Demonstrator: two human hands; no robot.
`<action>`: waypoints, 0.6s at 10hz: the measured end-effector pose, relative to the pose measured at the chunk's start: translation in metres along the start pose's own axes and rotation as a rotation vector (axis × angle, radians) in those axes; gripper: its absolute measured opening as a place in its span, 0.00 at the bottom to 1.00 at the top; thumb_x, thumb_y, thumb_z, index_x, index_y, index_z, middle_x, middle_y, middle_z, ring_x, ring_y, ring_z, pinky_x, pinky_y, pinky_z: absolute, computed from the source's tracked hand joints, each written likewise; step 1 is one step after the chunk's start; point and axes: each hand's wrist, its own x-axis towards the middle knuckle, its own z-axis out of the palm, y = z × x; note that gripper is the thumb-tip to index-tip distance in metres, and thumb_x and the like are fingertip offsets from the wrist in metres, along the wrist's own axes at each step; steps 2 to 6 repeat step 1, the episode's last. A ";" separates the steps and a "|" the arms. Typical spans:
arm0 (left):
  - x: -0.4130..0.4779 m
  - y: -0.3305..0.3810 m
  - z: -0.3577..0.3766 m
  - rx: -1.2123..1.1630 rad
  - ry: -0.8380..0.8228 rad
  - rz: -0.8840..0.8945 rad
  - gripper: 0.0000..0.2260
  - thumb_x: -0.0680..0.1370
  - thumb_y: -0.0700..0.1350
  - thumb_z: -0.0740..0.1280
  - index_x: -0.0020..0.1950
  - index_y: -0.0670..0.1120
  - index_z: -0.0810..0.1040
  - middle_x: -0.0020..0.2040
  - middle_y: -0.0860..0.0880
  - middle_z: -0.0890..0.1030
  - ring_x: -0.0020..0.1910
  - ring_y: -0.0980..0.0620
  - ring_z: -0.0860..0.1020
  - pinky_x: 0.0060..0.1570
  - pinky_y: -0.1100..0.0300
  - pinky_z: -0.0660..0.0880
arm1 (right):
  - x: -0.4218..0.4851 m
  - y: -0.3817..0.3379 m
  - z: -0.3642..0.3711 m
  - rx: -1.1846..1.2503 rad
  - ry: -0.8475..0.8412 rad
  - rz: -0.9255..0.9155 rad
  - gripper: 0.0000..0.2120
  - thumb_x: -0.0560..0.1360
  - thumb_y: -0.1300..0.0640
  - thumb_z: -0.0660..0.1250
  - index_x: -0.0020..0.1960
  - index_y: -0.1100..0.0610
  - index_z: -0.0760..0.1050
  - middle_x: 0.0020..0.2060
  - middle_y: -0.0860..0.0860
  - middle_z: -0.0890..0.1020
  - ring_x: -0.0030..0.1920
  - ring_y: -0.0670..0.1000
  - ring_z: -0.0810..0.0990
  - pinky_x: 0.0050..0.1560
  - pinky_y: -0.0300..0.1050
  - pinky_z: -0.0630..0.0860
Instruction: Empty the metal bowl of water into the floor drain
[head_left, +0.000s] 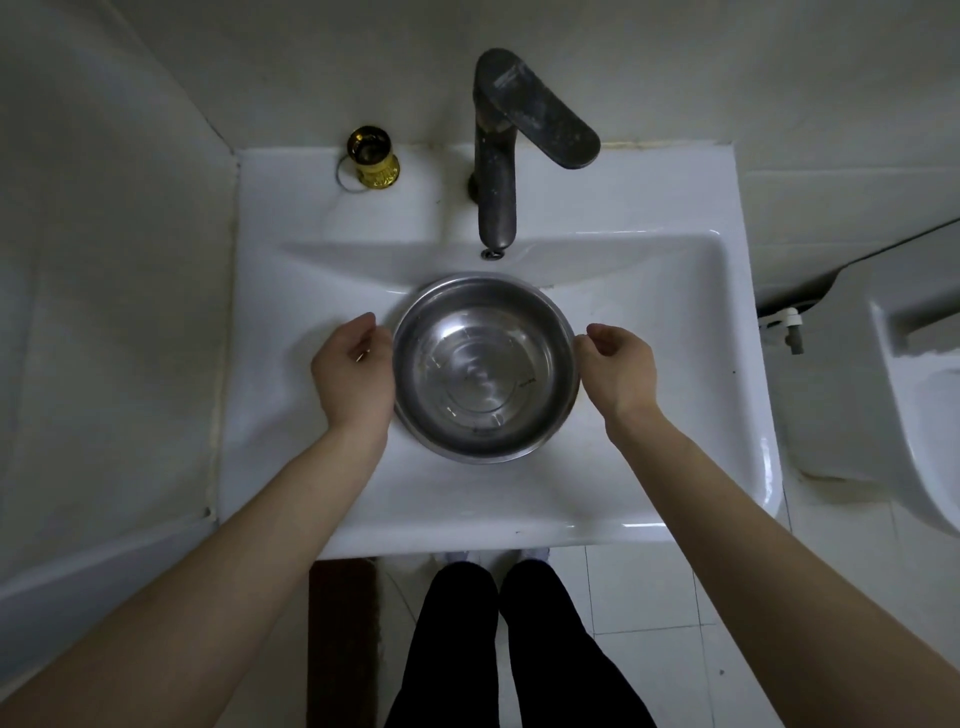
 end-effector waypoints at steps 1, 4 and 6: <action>-0.005 0.011 -0.002 0.004 -0.023 0.033 0.12 0.79 0.42 0.70 0.62 0.43 0.83 0.48 0.59 0.82 0.51 0.59 0.81 0.54 0.70 0.74 | -0.008 -0.006 -0.004 0.000 -0.003 -0.025 0.22 0.80 0.52 0.67 0.73 0.56 0.73 0.68 0.51 0.79 0.68 0.54 0.78 0.69 0.50 0.73; -0.005 0.011 -0.002 0.004 -0.023 0.033 0.12 0.79 0.42 0.70 0.62 0.43 0.83 0.48 0.59 0.82 0.51 0.59 0.81 0.54 0.70 0.74 | -0.008 -0.006 -0.004 0.000 -0.003 -0.025 0.22 0.80 0.52 0.67 0.73 0.56 0.73 0.68 0.51 0.79 0.68 0.54 0.78 0.69 0.50 0.73; -0.005 0.011 -0.002 0.004 -0.023 0.033 0.12 0.79 0.42 0.70 0.62 0.43 0.83 0.48 0.59 0.82 0.51 0.59 0.81 0.54 0.70 0.74 | -0.008 -0.006 -0.004 0.000 -0.003 -0.025 0.22 0.80 0.52 0.67 0.73 0.56 0.73 0.68 0.51 0.79 0.68 0.54 0.78 0.69 0.50 0.73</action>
